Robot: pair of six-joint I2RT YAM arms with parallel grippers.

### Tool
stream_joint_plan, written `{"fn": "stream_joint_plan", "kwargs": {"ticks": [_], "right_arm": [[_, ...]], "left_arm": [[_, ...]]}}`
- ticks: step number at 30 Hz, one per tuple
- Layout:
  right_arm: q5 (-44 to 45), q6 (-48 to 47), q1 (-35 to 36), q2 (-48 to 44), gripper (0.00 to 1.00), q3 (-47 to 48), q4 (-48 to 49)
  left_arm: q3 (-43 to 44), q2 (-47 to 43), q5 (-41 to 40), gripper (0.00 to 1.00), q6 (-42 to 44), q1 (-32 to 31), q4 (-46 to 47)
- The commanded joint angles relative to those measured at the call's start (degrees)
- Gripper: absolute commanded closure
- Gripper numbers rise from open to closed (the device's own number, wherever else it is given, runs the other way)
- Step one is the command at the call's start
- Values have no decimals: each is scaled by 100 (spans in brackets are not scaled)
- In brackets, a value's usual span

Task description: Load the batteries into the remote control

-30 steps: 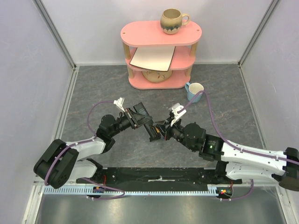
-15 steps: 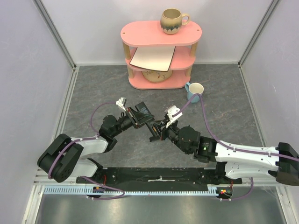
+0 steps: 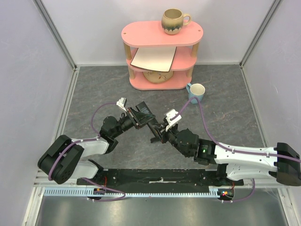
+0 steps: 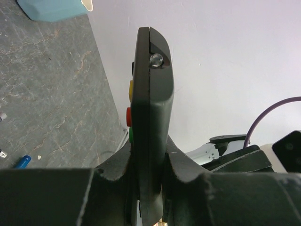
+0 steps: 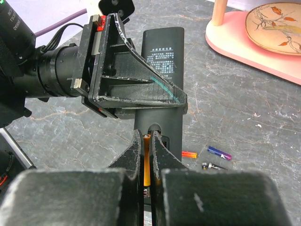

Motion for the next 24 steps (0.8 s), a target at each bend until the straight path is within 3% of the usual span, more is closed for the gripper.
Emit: {"fn": "stream_joint_plan", "kwargs": {"ticks": [1,9,14,18,24], "right_arm": [[178,32,64,-63,100,-25,22],[117,181,134,-45,100,71,-417],[249,419,134,323,100,588,-1356],[310,621,134,482,100,651,-1534],[617,814,134,412,89,643,-1596]], "left_arm": [[204,-42,-114,98,-166,-19,390],[248,-59,-175,98,-139,-19,460],[291,-103,-175,98,-43,-19,399],[265,-147,-184,98,-7,-27,408],[248,-261,-193,98,98,-19,311]]}}
